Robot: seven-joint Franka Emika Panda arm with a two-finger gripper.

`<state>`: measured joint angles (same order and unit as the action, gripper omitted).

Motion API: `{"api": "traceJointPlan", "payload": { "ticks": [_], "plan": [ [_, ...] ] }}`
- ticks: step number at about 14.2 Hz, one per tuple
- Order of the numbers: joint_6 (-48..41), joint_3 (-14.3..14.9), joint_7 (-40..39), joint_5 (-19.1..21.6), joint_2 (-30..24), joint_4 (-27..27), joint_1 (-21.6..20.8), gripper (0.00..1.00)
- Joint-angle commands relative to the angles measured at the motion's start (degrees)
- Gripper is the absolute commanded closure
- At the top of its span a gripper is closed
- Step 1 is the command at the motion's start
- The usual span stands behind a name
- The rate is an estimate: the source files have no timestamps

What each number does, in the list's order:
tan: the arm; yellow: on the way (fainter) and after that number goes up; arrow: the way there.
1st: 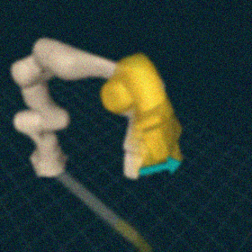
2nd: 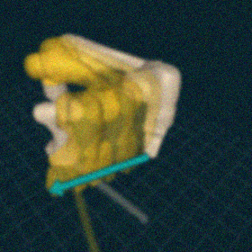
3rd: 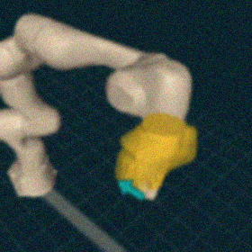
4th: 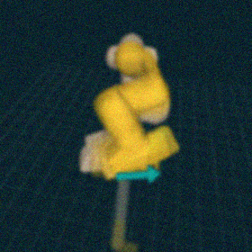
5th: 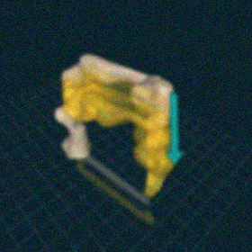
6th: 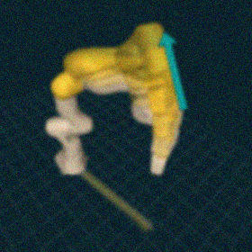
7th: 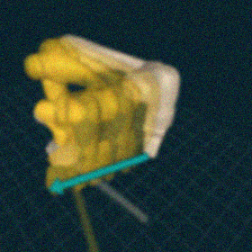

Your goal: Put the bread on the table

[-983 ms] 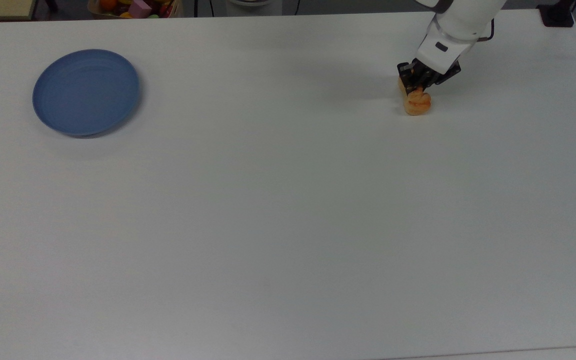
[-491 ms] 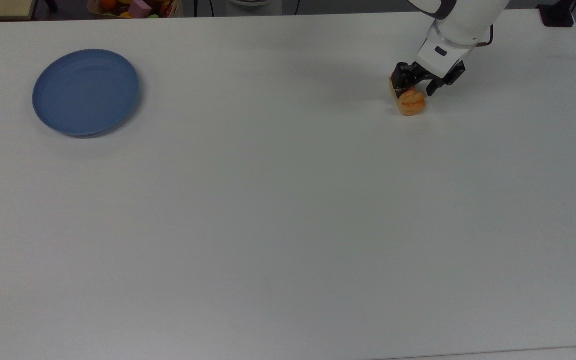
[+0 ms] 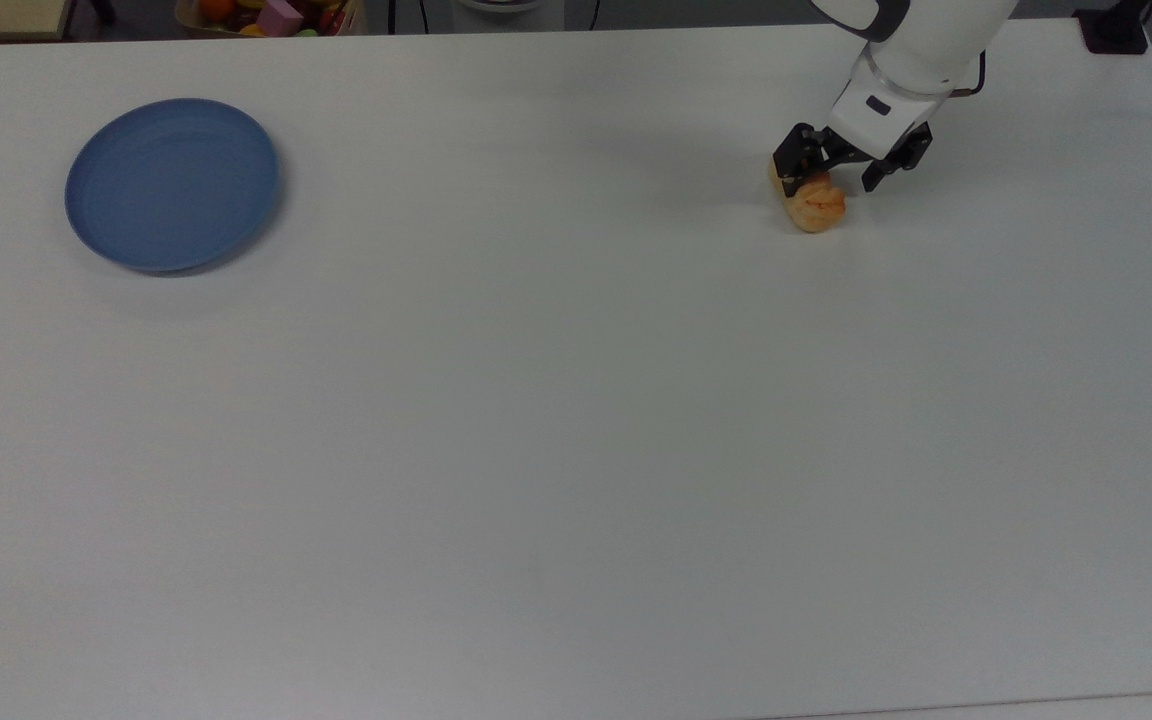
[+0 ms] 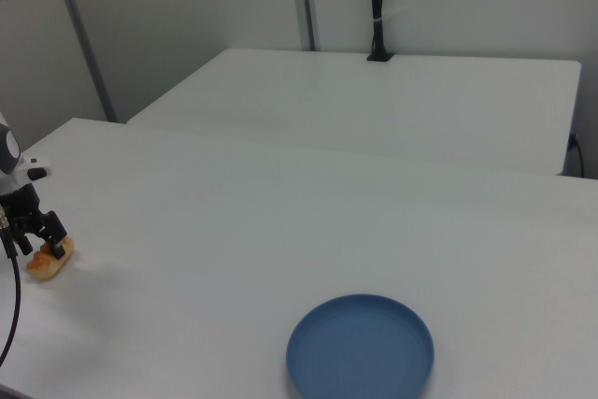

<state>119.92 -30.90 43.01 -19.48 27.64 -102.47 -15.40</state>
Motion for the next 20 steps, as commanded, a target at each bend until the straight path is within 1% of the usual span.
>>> {"api": "traceJointPlan", "payload": {
  "ticks": [1, 5, 7, 9, 10, 12, 14, 16, 17, 18, 20],
  "plan": [
    [0.58, 0.23, 0.67, -0.56, -0.57, -0.10, -0.33, 0.00],
    [0.23, 0.23, 0.06, -0.82, -0.66, -0.10, -0.24, 0.00],
    [-0.12, 0.23, -1.70, -0.56, -1.10, -0.01, -0.07, 0.00],
    [-0.91, 0.05, -2.05, 0.32, -2.94, 0.43, 1.33, 0.00],
    [-2.48, 0.05, -2.14, 1.19, -3.38, 2.00, 1.60, 0.00],
    [-7.75, 0.05, -4.59, 3.65, -4.17, 6.56, 3.44, 0.00],
    [-11.62, 0.05, -6.35, 6.29, -7.32, 8.77, 5.89, 0.00],
    [-15.05, 0.58, -9.95, 7.17, -13.38, 9.22, 9.32, 0.00],
    [-16.98, 1.36, -12.66, 7.18, -16.36, 9.22, 11.77, 0.00],
    [-18.48, 2.76, -14.86, 7.26, -17.70, 9.22, 12.84, 0.00],
    [-20.77, 7.76, -19.43, 7.79, -19.46, 9.05, 13.12, 0.00]
  ]
}}
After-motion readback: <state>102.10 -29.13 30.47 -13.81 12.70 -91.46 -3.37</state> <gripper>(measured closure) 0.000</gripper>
